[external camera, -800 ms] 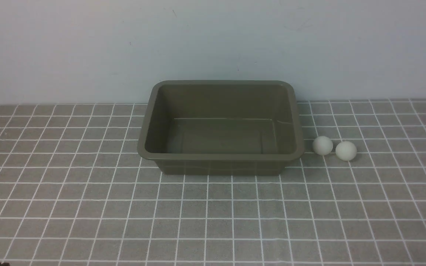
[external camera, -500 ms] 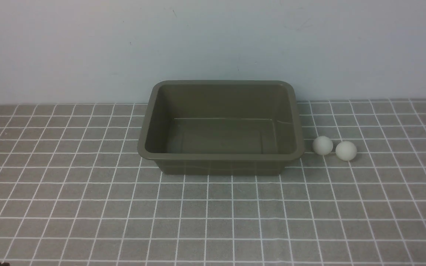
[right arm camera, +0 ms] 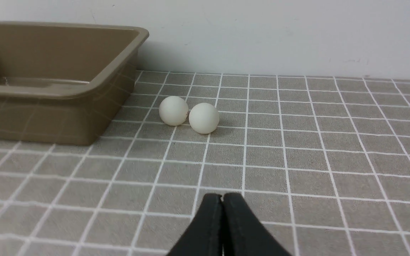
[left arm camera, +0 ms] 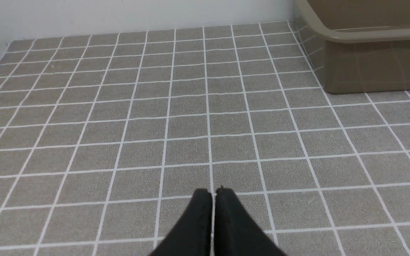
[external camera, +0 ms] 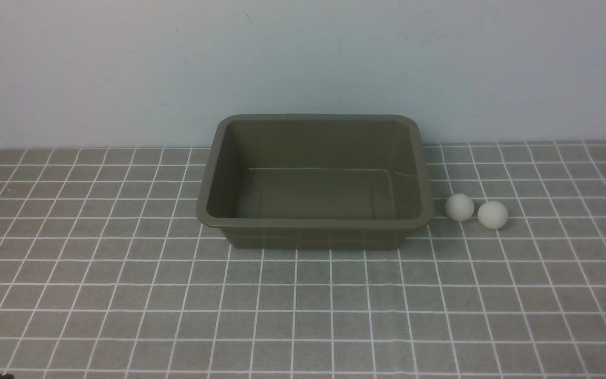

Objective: Put the table tennis balls into the box on the grey coffee tablecloth.
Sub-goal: 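Reach for and grasp a ping pong ball on the table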

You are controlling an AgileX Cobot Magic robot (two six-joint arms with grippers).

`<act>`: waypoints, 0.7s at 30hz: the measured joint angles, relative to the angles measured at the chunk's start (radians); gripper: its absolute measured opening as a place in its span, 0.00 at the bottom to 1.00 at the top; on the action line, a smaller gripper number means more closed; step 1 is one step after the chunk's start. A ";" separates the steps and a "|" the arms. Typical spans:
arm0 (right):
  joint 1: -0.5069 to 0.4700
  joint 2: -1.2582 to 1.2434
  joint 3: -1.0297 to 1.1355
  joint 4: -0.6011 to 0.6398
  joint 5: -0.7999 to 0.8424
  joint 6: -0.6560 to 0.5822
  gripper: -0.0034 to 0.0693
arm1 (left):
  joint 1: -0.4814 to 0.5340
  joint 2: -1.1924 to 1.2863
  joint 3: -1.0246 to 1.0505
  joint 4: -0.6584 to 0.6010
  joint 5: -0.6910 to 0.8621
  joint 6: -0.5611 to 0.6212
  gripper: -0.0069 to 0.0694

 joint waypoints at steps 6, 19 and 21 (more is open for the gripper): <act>0.004 0.000 0.005 0.482 -0.278 0.189 0.03 | 0.000 0.000 0.000 0.000 0.000 0.000 0.09; 0.005 0.025 -0.128 0.706 -0.523 0.085 0.03 | 0.000 0.000 0.000 0.000 0.000 0.000 0.09; 0.005 0.104 -0.249 0.609 -0.415 0.001 0.03 | 0.000 0.000 0.000 0.000 0.000 0.000 0.09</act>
